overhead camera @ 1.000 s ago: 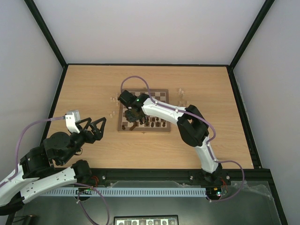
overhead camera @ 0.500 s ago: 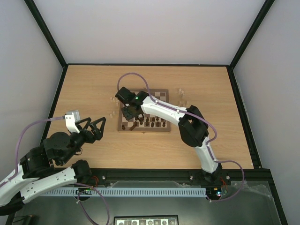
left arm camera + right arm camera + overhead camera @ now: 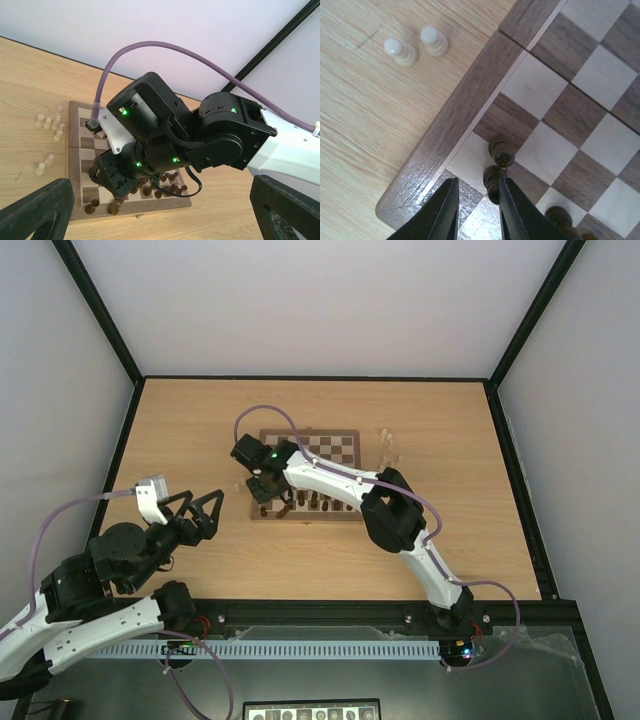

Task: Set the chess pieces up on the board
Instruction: Adjust the chess piece on the chessboard.

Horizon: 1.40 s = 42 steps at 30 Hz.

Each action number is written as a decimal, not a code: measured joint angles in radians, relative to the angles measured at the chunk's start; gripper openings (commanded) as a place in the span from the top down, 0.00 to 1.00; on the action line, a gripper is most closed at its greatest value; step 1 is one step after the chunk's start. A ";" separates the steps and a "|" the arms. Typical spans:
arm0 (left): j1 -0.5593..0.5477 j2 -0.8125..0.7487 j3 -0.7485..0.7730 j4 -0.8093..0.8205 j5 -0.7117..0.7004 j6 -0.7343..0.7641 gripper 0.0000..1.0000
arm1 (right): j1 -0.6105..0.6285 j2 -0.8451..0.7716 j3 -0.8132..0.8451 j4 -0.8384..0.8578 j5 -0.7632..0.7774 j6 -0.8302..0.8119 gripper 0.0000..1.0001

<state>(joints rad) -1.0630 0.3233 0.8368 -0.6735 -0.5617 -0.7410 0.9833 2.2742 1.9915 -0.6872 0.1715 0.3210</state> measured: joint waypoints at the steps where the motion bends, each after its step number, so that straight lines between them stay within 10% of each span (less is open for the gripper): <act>1: 0.000 -0.002 0.000 0.000 0.000 0.000 0.01 | 0.000 0.005 0.000 -0.007 0.005 0.001 0.78; 42: 0.000 -0.011 0.000 0.000 0.000 0.000 0.01 | 0.013 0.006 0.003 -0.033 0.054 0.004 0.80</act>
<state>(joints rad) -1.0630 0.3122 0.8364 -0.6735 -0.5621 -0.7410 0.9966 2.2799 1.9942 -0.7204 0.2253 0.3248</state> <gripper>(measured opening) 0.993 0.205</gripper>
